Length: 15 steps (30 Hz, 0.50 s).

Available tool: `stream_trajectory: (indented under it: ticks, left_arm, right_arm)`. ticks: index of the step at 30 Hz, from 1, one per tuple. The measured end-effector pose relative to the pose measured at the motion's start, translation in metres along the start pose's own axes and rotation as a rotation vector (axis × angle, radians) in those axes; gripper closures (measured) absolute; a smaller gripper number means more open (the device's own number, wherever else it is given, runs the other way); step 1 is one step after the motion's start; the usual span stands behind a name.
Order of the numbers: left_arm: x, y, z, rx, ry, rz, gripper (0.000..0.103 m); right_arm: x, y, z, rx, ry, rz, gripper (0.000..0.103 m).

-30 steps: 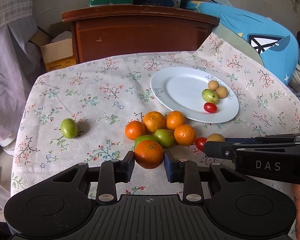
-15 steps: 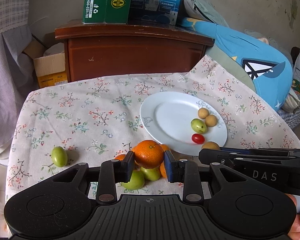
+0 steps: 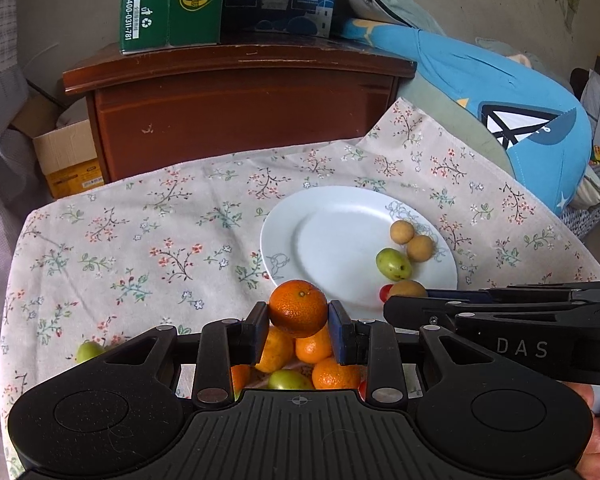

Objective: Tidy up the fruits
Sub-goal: 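Carry the brown fruit with right gripper while left gripper carries the tangerine over the plate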

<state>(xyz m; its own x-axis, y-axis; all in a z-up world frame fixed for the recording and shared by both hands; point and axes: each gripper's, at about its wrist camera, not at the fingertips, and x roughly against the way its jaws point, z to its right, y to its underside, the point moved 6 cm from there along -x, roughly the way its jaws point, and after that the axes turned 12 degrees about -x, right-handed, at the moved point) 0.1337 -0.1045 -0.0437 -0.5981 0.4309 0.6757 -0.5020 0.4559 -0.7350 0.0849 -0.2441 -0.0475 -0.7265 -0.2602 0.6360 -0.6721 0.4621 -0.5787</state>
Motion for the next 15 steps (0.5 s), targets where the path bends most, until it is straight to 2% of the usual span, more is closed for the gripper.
stream_trajectory:
  ticks: [15]
  left_arm:
    - [-0.052,-0.029,-0.010,-0.034,-0.008,-0.030,0.074]
  right_arm:
    - [-0.036,-0.025,0.017,-0.006,0.054,-0.008,0.074]
